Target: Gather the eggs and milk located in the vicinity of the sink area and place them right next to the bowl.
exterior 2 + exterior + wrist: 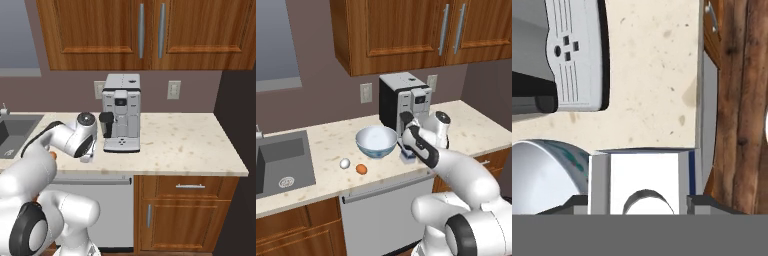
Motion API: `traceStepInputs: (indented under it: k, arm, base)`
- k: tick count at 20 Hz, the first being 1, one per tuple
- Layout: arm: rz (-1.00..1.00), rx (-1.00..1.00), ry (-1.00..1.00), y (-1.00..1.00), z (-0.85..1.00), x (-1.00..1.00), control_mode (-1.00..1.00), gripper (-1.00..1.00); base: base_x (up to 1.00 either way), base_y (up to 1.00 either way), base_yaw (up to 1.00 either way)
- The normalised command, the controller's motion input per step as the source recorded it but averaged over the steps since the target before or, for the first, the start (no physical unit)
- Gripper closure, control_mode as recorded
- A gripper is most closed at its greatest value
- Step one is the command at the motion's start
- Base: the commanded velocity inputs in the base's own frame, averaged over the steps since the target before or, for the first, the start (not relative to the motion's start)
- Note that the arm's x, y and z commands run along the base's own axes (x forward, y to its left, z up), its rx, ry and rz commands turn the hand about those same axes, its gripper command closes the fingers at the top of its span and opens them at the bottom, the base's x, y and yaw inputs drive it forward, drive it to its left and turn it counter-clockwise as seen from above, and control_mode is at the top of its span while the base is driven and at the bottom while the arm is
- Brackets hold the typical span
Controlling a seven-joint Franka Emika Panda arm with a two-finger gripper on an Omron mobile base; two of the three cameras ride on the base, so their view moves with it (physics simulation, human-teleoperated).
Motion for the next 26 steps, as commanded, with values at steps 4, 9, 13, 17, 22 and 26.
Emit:
traceStepInputs:
  k: [4,9,13,17,22,26]
  arm:
    - [0.02,0.0,0.0,0.0,-0.26,0.16,-1.0,1.0]
    - [0.02,0.0,-0.02,0.0,-0.24,0.19,-1.0,1.0]
    - [0.02,0.0,-0.04,0.0,-0.22,0.16,-1.0,1.0]
    - [0.02,0.0,-0.05,0.0,-0.2,0.14,-1.0,1.0]
    - [0.02,0.0,-0.05,0.0,-0.13,0.17,-1.0,1.0]
    - [0.01,0.0,-0.04,0.0,-0.04,0.17,-1.0,1.0]
  base:
    - [0.0,0.0,0.0]
    - [0.0,0.0,0.0]
    - [0.0,0.0,0.0]
    - [0.0,0.0,0.0]
    - [0.0,0.0,0.0]
    - [0.0,0.0,0.0]
